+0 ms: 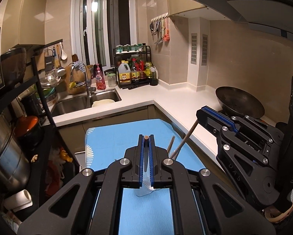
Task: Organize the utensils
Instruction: 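Lift both chopsticks and carry them over the clear container, then open both tools to drop the chopsticks into the container, then withdraw both open tools away from the container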
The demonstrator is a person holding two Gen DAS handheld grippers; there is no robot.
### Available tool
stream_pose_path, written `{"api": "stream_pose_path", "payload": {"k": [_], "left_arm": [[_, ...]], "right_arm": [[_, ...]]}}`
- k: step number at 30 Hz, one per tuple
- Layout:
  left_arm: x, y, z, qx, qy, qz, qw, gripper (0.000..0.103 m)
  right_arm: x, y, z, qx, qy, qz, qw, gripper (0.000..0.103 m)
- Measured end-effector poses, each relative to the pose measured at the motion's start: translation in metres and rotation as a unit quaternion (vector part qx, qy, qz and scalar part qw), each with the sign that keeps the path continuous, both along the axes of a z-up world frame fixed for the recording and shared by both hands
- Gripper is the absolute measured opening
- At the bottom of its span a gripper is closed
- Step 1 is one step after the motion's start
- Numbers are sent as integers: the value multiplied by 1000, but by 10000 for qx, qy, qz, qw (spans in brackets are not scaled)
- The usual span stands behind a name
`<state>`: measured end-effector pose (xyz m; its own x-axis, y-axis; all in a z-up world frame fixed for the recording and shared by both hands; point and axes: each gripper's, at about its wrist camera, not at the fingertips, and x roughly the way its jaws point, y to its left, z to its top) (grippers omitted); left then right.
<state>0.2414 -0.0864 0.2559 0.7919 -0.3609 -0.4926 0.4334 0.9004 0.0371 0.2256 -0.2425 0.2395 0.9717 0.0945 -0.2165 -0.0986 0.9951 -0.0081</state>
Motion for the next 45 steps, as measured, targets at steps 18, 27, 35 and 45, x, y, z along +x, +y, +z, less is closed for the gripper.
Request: {"api": "stream_pose_path", "payload": {"k": [18, 27, 35, 45], "left_arm": [[72, -2, -74, 382, 555, 590, 9960, 51], [45, 36, -68, 169, 80, 1282, 9916, 90], [-22, 50, -83, 10, -119, 1351, 9908, 95], [-83, 52, -168, 10, -86, 1352, 9908, 95]], "right_arm": [[51, -4, -77, 71, 917, 9, 9958, 54], [4, -4, -72, 34, 616, -116, 9980, 88], [-72, 5, -92, -65, 535, -623, 9966, 98], [-111, 9, -199, -42, 1329, -938, 9867, 98]]}}
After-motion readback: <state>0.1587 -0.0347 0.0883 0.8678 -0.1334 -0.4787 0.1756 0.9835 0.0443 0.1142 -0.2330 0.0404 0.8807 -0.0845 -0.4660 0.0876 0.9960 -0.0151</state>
